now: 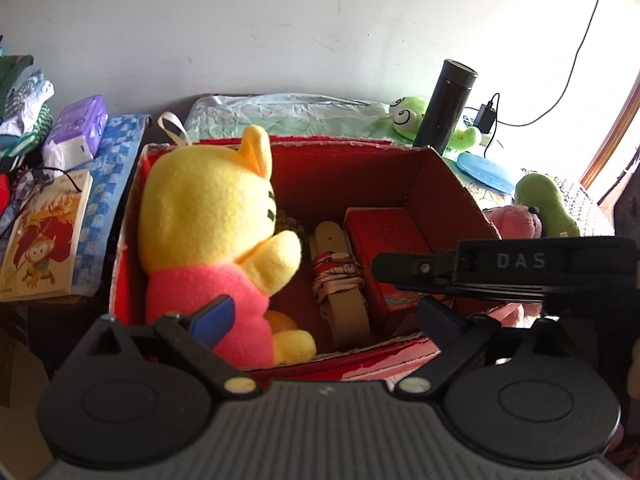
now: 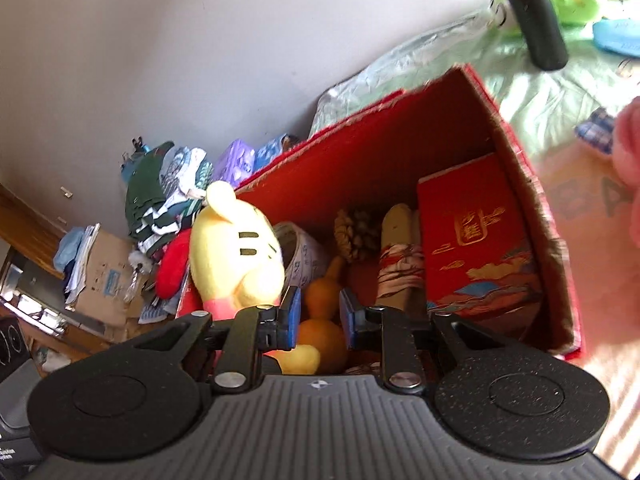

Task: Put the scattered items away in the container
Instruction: 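Withdraw the right gripper from the box toward the green plush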

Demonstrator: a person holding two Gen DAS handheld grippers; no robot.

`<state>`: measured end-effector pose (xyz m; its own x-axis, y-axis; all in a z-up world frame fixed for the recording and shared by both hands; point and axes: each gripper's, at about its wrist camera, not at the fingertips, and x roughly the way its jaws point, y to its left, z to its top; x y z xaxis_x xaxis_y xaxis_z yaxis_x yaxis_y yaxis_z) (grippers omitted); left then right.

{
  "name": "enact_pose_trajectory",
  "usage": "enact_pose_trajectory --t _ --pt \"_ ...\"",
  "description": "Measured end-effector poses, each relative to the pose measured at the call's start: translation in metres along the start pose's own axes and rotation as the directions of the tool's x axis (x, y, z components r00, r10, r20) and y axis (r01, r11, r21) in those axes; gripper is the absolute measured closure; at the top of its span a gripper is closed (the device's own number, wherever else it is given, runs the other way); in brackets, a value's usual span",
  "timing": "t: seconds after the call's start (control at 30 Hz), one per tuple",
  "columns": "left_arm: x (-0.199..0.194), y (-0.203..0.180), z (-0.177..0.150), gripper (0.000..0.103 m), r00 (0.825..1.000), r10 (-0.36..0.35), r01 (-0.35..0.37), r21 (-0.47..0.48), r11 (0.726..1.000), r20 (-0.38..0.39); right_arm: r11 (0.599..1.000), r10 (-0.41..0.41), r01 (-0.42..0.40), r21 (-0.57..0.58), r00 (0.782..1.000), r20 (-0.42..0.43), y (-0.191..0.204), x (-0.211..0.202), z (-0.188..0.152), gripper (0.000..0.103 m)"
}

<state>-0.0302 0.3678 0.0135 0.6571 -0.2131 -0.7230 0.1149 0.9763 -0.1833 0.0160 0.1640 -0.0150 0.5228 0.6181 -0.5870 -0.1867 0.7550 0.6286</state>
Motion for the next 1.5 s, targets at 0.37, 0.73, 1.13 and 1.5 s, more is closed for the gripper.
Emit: enact_pose_trajectory --t 0.37,0.73,1.13,1.5 --pt "-0.013 -0.009 -0.005 0.001 0.999 0.029 -0.029 -0.013 1.000 0.039 0.998 -0.026 0.032 -0.052 0.994 0.104 0.004 -0.011 -0.016 0.081" --pt "-0.001 -0.022 -0.004 0.001 0.988 0.153 -0.153 -0.024 0.988 0.017 0.999 -0.047 0.048 -0.005 0.990 0.131 -0.005 -0.031 -0.021 0.075" --pt "-0.003 -0.043 0.009 0.001 0.953 0.304 -0.303 -0.094 0.948 0.000 0.991 -0.039 0.062 -0.121 0.981 0.189 -0.009 -0.063 -0.022 0.074" --pt "0.008 -0.122 0.012 0.001 0.931 0.366 -0.365 -0.069 0.928 0.003 0.967 -0.071 0.115 -0.229 0.979 0.192 -0.042 -0.104 -0.011 0.074"
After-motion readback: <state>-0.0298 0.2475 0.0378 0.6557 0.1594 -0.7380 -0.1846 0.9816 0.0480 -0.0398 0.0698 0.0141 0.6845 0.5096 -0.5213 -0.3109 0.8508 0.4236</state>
